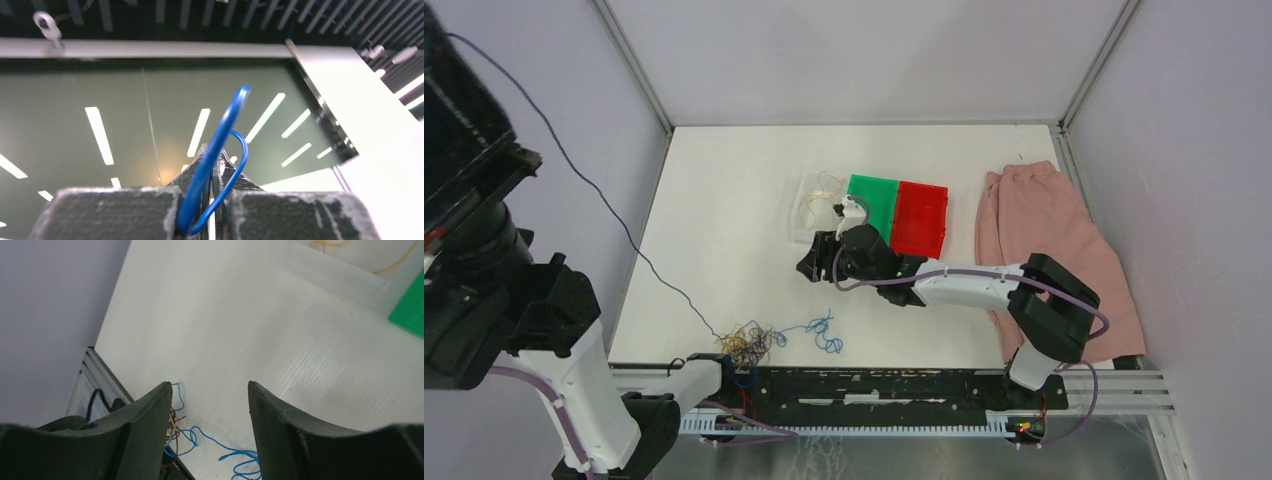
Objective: Untangle the cables
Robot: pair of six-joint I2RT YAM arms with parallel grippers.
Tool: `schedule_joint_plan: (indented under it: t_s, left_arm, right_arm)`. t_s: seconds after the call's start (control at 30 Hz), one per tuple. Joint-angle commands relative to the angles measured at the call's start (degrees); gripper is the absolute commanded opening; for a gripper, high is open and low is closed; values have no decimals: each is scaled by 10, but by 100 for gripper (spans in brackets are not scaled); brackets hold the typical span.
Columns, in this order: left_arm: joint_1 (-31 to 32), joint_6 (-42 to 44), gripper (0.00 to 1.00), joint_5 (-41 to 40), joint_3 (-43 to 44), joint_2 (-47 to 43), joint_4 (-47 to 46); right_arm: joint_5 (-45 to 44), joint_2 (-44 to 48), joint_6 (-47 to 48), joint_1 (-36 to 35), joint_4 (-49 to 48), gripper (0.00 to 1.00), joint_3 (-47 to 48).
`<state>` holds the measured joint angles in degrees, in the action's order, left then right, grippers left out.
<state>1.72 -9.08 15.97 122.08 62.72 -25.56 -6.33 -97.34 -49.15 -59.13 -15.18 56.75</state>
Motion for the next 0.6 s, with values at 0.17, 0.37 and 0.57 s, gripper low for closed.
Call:
schedule_joint_plan:
  t_s: [0.17, 0.37, 0.57]
  left_arm:
    - [-2, 22, 3, 101, -103, 19, 55]
    - [-1, 17, 3, 100, -69, 59, 64]
    - [-1, 4, 3, 100, -4, 108, 82]
  right_arm:
    - [255, 135, 171, 1, -99, 69, 57]
    - [373, 103, 162, -2, -124, 71, 132]
    - [396, 40, 160, -6, -101, 71, 198]
